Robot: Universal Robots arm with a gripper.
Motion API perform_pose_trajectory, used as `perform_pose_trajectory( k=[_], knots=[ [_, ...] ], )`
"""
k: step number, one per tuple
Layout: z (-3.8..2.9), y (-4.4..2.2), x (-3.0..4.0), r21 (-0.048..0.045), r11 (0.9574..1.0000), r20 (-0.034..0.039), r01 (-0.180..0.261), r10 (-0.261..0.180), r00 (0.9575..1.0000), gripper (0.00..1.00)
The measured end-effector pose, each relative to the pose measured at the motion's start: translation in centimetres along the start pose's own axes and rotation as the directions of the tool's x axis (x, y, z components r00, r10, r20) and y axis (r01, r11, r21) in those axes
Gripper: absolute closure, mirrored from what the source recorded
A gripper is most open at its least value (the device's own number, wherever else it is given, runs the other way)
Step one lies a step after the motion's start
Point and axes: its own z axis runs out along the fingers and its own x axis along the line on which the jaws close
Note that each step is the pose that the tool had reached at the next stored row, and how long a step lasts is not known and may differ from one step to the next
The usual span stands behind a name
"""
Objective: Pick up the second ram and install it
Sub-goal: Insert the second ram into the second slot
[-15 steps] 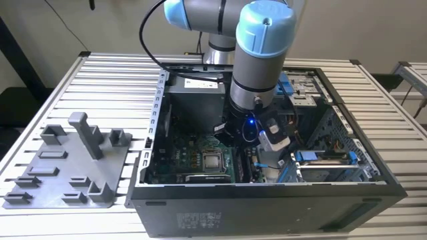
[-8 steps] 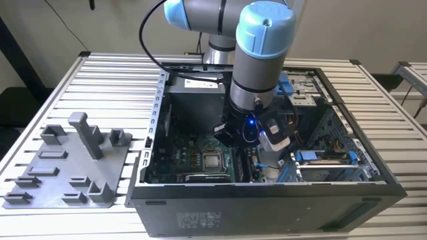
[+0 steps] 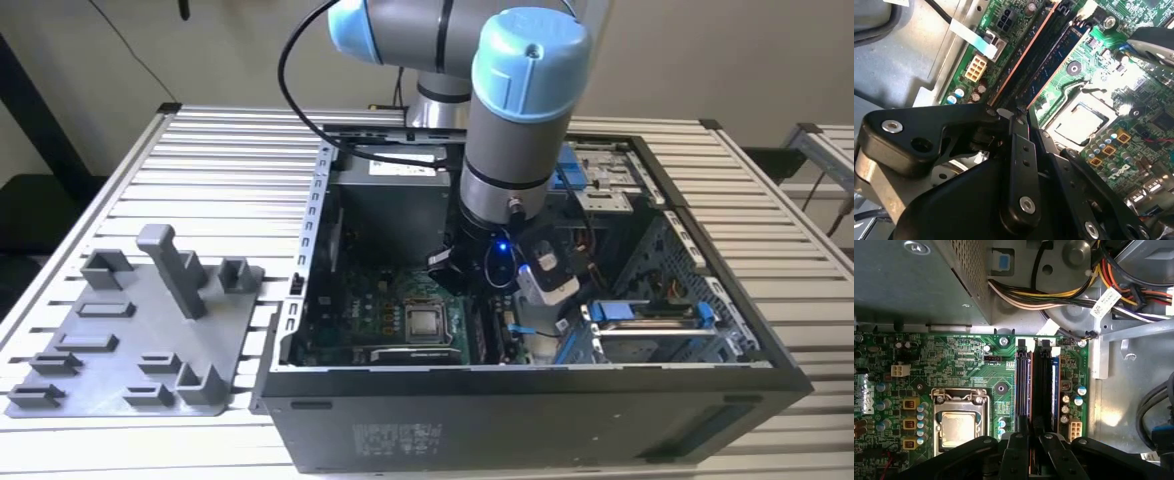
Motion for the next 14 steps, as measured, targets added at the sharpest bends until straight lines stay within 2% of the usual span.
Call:
perform_pose_trajectory(
  k=[4,5,7,14],
  knots=[
    [0.03,0.02,0.00,-0.0007,1.0000,0.0002,0.000,0.000,1.0000,0.84],
    [0.02,0.01,0.00,-0.0004,1.0000,0.0002,0.000,0.000,1.0000,0.78],
    [-0.26,0.01,-0.01,0.0001,1.0000,0.0001,0.000,0.000,1.0000,0.78],
    [-3.41,0.13,-0.10,0.0001,1.0000,0.0000,0.000,0.000,1.0000,0.78]
  ],
)
